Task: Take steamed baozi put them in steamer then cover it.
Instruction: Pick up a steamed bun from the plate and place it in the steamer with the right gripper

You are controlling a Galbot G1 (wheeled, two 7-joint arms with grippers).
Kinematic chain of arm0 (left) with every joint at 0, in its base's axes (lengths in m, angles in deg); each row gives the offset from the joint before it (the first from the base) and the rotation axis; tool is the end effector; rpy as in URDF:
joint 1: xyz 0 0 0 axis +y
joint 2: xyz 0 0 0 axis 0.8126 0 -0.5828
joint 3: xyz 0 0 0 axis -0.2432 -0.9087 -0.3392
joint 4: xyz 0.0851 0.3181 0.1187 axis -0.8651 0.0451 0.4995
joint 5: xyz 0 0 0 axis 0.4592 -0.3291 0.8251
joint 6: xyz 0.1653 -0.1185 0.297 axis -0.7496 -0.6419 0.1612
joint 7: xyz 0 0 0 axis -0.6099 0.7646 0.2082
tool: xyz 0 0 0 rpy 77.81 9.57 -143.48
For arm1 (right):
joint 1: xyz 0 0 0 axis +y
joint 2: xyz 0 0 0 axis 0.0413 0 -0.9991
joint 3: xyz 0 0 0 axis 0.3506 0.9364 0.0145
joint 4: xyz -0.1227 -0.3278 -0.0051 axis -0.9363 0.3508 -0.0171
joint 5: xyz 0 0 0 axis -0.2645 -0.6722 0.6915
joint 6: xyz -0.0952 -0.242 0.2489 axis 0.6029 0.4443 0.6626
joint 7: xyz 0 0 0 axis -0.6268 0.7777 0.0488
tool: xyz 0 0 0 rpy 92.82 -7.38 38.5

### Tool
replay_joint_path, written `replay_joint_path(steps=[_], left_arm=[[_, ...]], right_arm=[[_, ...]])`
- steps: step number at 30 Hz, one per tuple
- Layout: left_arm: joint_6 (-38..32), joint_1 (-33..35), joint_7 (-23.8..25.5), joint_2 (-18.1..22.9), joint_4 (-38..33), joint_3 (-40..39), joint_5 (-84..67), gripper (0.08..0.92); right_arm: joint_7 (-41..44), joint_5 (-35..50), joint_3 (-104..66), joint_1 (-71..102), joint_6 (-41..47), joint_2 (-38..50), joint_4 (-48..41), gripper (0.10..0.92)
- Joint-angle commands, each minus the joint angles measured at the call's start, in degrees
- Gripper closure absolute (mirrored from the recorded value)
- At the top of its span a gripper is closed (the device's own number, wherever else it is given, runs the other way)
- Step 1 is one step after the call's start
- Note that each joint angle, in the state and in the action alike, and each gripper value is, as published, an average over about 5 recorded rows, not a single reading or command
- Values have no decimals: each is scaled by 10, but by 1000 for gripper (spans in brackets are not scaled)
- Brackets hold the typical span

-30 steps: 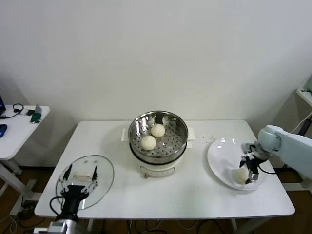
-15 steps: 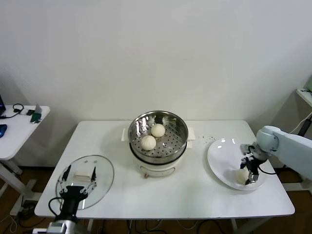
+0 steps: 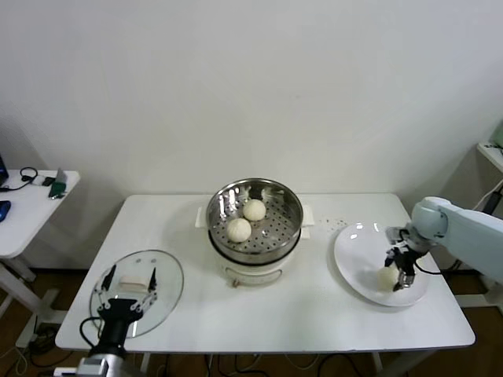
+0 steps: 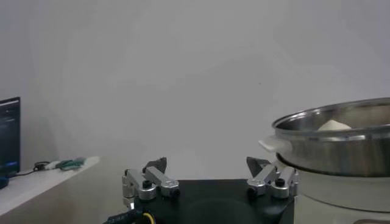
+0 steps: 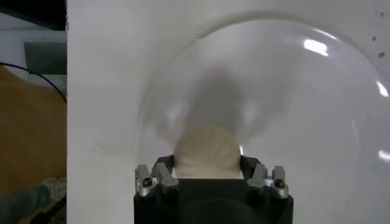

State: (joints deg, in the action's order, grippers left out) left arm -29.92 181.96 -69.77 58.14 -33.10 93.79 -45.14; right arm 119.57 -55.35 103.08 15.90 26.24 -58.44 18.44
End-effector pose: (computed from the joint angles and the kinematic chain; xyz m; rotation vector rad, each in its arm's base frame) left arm 0.1423 0.0777 -0.3290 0.0714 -3.1149 -0.3317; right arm 0.5265 -0.2142 -0.2083 1.2616 -1.2146 1.2122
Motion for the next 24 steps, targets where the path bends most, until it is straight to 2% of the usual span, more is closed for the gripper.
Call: replay_joint_path(steps=[1,7,16,24], left_arm=[[0,2,0,-2,-2,-3,-1,177],[-1,2,2,-4,-5,-5,-2,177],[2,2,5,-14,0,-6,-19,177],[-8,11,5,-15,8,-7,-23,177]], right_arm=[[21,33,102,-179,-64,-45,17,321],[45,55,168,-301,-133,-124,14,321],[62,77,206,-377,-211,-223,41,315],[69,24,158,-367,-279,-324,66,315]])
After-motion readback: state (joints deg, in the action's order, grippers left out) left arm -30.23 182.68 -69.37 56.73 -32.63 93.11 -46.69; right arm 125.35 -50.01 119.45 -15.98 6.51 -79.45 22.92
